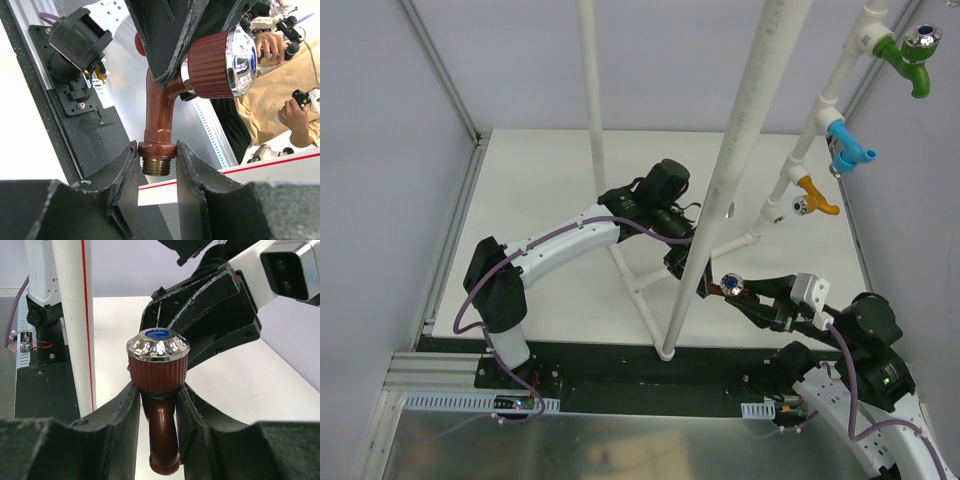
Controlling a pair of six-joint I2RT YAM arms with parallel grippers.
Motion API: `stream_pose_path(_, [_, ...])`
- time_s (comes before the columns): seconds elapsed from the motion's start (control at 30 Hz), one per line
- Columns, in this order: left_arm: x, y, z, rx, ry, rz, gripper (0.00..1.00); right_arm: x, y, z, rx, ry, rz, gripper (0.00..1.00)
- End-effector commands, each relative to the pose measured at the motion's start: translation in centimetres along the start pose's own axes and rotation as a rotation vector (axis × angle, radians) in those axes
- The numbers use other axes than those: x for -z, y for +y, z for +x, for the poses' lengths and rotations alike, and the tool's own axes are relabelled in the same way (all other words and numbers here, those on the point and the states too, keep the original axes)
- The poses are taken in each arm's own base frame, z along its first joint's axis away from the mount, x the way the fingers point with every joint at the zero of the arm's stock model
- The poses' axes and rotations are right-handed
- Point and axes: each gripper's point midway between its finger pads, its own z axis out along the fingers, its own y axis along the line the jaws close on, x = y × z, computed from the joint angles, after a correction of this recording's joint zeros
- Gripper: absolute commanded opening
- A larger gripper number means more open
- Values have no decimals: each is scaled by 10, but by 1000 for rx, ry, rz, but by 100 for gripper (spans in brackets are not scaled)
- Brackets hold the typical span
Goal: Install the water faucets
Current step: Pick up the water faucet from the center of the board.
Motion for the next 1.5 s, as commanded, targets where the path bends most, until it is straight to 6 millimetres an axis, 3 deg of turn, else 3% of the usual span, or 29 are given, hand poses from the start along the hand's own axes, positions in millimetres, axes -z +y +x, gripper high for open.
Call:
stream_pose_path(0.0, [0,-33,2,-49,28,140,0,1,14,-8,-2,-26,-77,34])
stream_pose_path(0.13, [1,-43,3,-54,36,172,0,-1,22,-6,-2,-1,-136,57])
stream_pose_path(0.2, [2,-47,3,-55,41,191,0,-2,23,-5,6,6,-153,64])
stream_pose_path(0.43, [-1,-53,1,-60,49,207,0,-11,21,-13,16,-16,-183,66])
stream_pose_path(0.7, [-6,-59,-5,-84,62,231,0,-20,18,-15,5,-31,-193,55])
stream_pose_path(0.97, [-6,-70,-14,-121,69,257,0,-23,18,-11,18,-34,-200,54])
stream_pose_path(1.13, [-8,-68,-15,-107,72,256,0,-26,17,-13,18,-39,-205,47])
stream_pose_path(1.3, [-13,-68,-15,-102,83,265,0,-29,10,-13,22,-37,-175,36])
stream_pose_path(1.4, [-13,-68,-15,-99,84,266,0,-29,6,-12,8,-30,-153,16])
stream_pose_path(1.47, [-13,-69,-16,-96,85,268,0,-30,6,-11,-31,-14,-149,9])
